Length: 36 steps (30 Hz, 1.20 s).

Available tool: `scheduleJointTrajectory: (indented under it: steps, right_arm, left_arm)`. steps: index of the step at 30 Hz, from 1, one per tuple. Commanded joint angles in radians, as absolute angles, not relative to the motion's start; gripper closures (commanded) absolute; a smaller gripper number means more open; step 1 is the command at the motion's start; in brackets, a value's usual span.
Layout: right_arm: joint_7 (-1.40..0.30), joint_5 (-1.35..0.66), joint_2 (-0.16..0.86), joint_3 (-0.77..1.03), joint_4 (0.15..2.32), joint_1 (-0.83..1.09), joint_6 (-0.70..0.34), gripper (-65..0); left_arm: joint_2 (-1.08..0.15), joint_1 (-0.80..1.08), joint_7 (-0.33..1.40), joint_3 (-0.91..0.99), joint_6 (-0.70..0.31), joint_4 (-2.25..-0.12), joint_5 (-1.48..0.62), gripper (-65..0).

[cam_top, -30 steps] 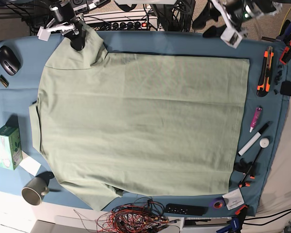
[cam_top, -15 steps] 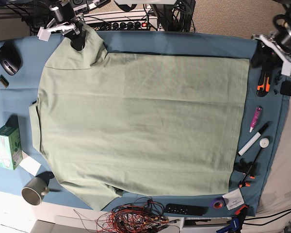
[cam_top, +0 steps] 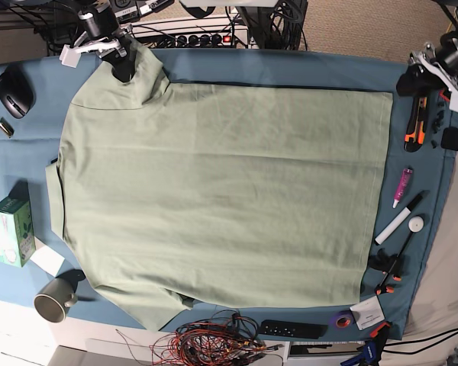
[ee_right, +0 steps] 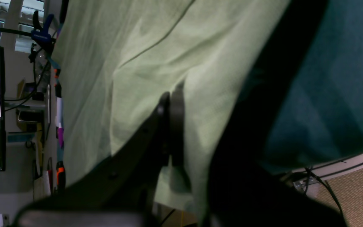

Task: Fold the T-shirt properly
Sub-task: 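Move the left gripper to the other shoulder corner and grasp it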

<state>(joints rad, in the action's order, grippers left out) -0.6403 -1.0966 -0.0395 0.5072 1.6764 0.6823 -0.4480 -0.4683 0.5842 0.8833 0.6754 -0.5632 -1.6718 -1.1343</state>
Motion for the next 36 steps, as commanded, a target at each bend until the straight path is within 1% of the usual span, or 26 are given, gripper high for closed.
scheduleJointTrajectory:
  steps: [1, 14, 23, 26, 30, 33, 36]
  right_arm:
    - [-0.670, -1.060, -0.038, 0.506, 1.680, 0.696, -0.429, 0.0]
    - [-0.669, -1.053, -0.039, 0.506, 1.680, 0.696, -0.429, 0.0]
    - [-0.670, -1.052, -0.039, 0.506, 1.680, 0.696, -0.429, 0.0]
    - [-0.670, -1.045, -0.039, 0.506, 1.680, 0.696, -0.429, 0.0]
    - [-0.669, -1.039, -0.039, 0.506, 1.680, 0.696, -0.429, 0.0]
    - [-0.669, -1.028, -0.039, 0.506, 1.680, 0.696, -0.429, 0.0]
    - [-0.669, -1.028, -0.039, 0.506, 1.680, 0.696, -0.429, 0.0]
  left_arm:
    - [-0.485, 0.579, 0.865, 0.683, -0.573, -1.679, -1.159, -27.2]
    - [-0.484, 0.545, 0.846, 0.676, -0.559, -1.612, -1.130, -27.2]
    - [-0.485, 0.475, 0.850, 0.670, -0.559, -1.494, -1.131, -27.2]
    - [-0.485, 0.465, 0.856, 0.619, -0.561, -1.483, -1.131, -27.2]
    - [-0.481, 0.461, 0.852, 0.495, -0.577, -1.483, -1.124, -27.2]
    - [-0.454, 0.432, 0.853, 0.424, -0.577, -1.483, -1.080, -27.2]
    - [-0.418, 0.403, 0.854, 0.390, -0.565, -1.483, -1.050, -27.2]
